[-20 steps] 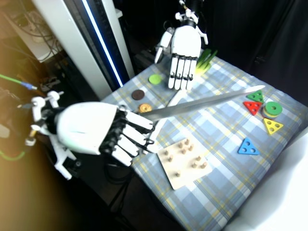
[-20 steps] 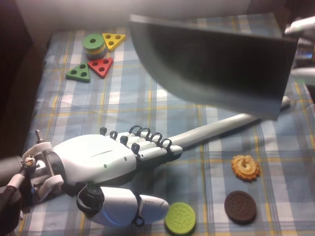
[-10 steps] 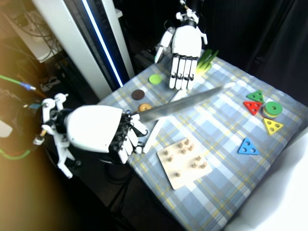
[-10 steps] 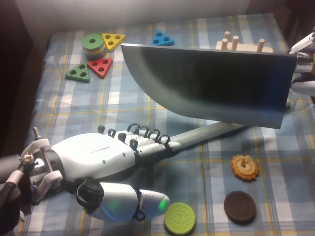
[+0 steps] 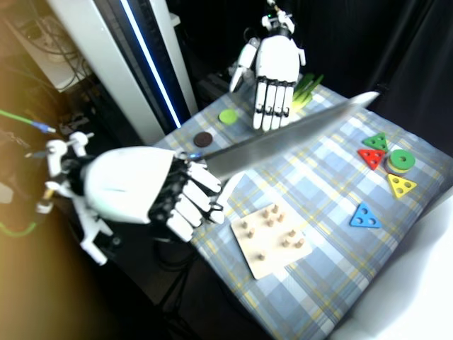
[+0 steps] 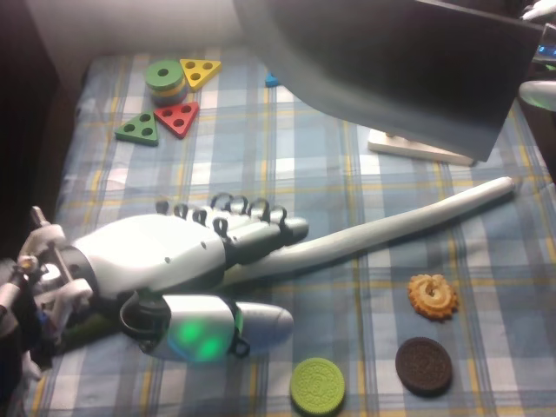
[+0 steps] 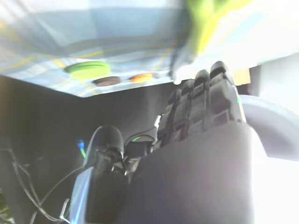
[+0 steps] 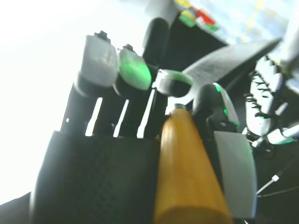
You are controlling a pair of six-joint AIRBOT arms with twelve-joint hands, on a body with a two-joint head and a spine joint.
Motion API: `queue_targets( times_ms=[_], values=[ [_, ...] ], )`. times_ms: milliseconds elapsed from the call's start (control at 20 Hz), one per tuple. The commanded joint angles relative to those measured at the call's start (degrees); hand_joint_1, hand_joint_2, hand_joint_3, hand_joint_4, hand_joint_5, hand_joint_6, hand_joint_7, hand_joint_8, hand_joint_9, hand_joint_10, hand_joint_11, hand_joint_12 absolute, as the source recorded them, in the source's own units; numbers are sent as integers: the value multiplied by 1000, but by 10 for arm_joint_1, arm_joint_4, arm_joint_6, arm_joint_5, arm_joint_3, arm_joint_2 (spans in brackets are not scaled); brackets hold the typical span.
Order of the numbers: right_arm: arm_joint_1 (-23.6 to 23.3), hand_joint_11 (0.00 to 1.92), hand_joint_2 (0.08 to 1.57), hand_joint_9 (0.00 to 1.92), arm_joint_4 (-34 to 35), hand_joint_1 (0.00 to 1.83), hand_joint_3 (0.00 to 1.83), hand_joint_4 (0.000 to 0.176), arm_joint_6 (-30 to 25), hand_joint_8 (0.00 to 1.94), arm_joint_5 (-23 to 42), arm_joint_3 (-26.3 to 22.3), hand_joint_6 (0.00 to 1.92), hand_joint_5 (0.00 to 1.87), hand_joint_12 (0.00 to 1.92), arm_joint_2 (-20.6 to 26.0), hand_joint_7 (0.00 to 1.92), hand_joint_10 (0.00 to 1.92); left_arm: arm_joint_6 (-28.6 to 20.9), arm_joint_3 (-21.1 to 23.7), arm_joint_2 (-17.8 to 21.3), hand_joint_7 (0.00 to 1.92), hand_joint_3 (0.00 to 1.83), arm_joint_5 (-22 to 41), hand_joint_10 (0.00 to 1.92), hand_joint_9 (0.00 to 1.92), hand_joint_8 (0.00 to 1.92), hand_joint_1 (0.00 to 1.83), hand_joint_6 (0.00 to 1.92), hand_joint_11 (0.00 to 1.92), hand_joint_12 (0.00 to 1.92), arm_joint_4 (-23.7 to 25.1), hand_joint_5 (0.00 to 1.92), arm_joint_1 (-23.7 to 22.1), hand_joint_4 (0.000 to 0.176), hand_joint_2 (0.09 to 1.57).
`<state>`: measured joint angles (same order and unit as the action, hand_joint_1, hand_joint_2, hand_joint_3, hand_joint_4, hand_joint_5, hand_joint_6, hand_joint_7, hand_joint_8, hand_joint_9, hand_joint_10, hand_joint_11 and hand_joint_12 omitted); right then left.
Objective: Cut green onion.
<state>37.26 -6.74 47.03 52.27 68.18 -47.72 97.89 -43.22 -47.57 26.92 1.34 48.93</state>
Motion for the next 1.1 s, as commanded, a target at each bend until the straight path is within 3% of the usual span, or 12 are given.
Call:
queue_targets(
  times_ms=[0,150,300,350,400,450,500,550,600,650,950,1050],
  values=[
    [-10,1479,1500,1419,30,328,0,10,3,1941,73,6,1921,1002,1921,6,1266,1921,-2,4,3,0,0,84,0,0,0,0,0,0,0,-7,0,0,0,1273],
    [-23,1493,1501,1434,41,303,0,36,6,1941,43,26,1921,1004,1921,0,1290,1921,-2,12,18,0,3,168,0,0,0,0,0,0,0,-73,0,23,0,1278],
    [-54,1446,1498,1387,38,365,0,49,23,1941,13,38,1921,977,1921,-6,1252,1921,-2,20,36,0,10,258,0,0,0,0,0,0,0,-138,0,51,0,1296],
    [-66,1439,1495,1381,31,399,0,51,28,1941,0,41,1921,982,1921,-6,1243,1921,-2,23,40,0,15,285,0,0,0,0,0,0,0,-155,0,62,0,1309],
    [-79,1480,1509,1421,19,335,4,69,30,1941,-17,44,1921,995,1921,-6,1281,1921,-2,25,42,0,20,307,0,0,0,0,0,0,0,-169,0,71,0,1325],
    [-96,1480,1509,1421,2,335,4,69,31,1941,-35,46,1921,995,1921,-6,1281,1921,-2,27,42,0,20,326,0,0,0,0,0,0,0,-183,0,81,0,1325],
    [-110,1466,1511,1409,-14,262,3,94,31,1941,-56,47,1921,995,1921,-6,1281,1921,-3,28,43,0,26,338,3,8,0,0,0,0,0,-192,0,88,0,1343],
    [-122,1466,1511,1409,-29,262,3,94,31,1941,-73,49,1921,995,1921,-6,1281,1921,-3,28,43,0,26,346,3,8,0,0,0,0,0,-200,0,94,0,1343],
    [-133,1440,1508,1378,-45,265,0,107,31,1941,-90,50,1921,978,1921,-6,1254,1921,-3,28,44,0,24,352,0,1,0,0,0,0,0,-205,0,98,0,1345],
    [-144,1399,1491,1337,-68,365,0,175,31,1941,-116,52,1921,924,1921,-6,1192,1921,-3,29,46,0,22,360,0,0,0,0,0,0,0,-211,0,103,0,1351],
    [-163,1387,1473,1312,-105,330,0,176,31,1941,-164,56,1921,861,1921,-4,1152,1921,-3,32,51,0,12,381,0,0,0,0,0,0,0,-224,0,114,0,1343],
    [-167,1430,1466,1356,-115,337,0,176,28,1941,-172,56,1921,973,1921,-3,1219,1921,-3,32,51,0,9,382,0,0,0,0,0,0,0,-225,0,115,0,1339]
  ],
)
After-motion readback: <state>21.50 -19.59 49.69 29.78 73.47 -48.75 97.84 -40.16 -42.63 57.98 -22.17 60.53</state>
